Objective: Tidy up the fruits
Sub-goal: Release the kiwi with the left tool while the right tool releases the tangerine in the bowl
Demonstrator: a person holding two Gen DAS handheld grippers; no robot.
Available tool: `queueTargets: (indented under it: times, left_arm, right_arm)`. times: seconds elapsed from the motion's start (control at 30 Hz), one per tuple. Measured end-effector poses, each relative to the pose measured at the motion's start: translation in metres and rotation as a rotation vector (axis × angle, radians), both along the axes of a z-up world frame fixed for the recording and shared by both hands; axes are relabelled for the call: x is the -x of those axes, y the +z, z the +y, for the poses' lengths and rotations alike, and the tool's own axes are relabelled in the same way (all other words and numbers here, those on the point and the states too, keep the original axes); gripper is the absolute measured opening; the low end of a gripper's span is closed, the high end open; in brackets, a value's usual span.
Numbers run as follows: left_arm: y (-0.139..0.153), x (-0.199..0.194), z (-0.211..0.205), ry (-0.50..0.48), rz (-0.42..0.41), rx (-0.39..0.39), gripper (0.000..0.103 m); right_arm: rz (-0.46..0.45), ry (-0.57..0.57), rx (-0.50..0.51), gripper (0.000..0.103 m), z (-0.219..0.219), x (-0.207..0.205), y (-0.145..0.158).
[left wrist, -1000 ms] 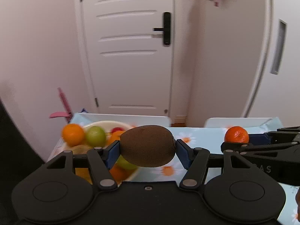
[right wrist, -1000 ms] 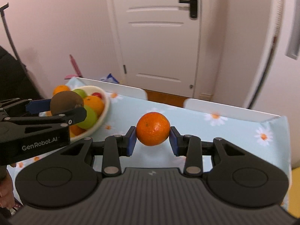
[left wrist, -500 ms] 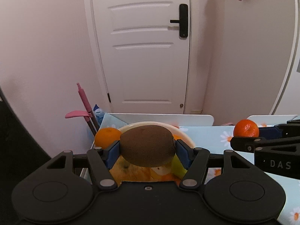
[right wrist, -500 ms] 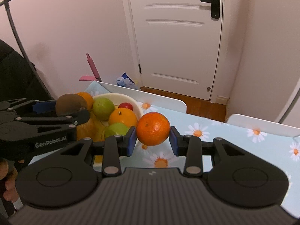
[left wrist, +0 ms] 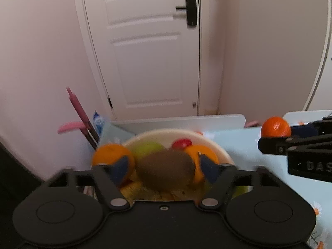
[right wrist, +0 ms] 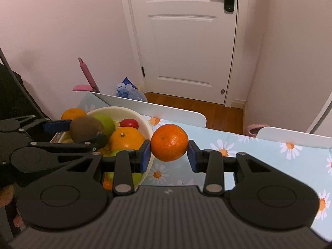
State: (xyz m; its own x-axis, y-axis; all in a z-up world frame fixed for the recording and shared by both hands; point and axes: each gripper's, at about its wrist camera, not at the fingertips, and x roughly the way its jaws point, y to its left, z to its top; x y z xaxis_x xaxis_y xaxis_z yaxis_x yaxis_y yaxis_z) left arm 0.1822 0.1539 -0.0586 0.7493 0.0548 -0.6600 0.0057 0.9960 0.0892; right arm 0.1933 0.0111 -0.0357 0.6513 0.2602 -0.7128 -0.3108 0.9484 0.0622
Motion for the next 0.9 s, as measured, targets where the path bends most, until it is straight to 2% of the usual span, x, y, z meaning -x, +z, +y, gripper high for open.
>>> queueTargets:
  times: [0.03, 0.2, 0.5, 0.67, 0.9]
  left_arm:
    - [0.004, 0.002, 0.001, -0.003, -0.022, -0.001, 0.1]
    - [0.013, 0.016, 0.008, -0.003, -0.043, -0.019, 0.101]
    - [0.024, 0.053, 0.043, 0.109, -0.035, 0.008, 0.101]
    - [0.027, 0.07, 0.06, 0.155, -0.03, 0.015, 0.101]
    - [0.024, 0.081, 0.07, 0.165, -0.033, 0.004, 0.101]
  right_arm:
    - [0.0, 0.0, 0.001, 0.052, 0.0, 0.0, 0.0]
    - [-0.006, 0.016, 0.01, 0.052, 0.007, 0.001, 0.004]
    - [-0.02, 0.14, 0.024, 0.052, 0.03, 0.02, 0.009]
    - [-0.005, 0.214, 0.032, 0.052, 0.049, 0.037, -0.002]
    - [0.009, 0.301, 0.069, 0.052, 0.075, 0.059, -0.029]
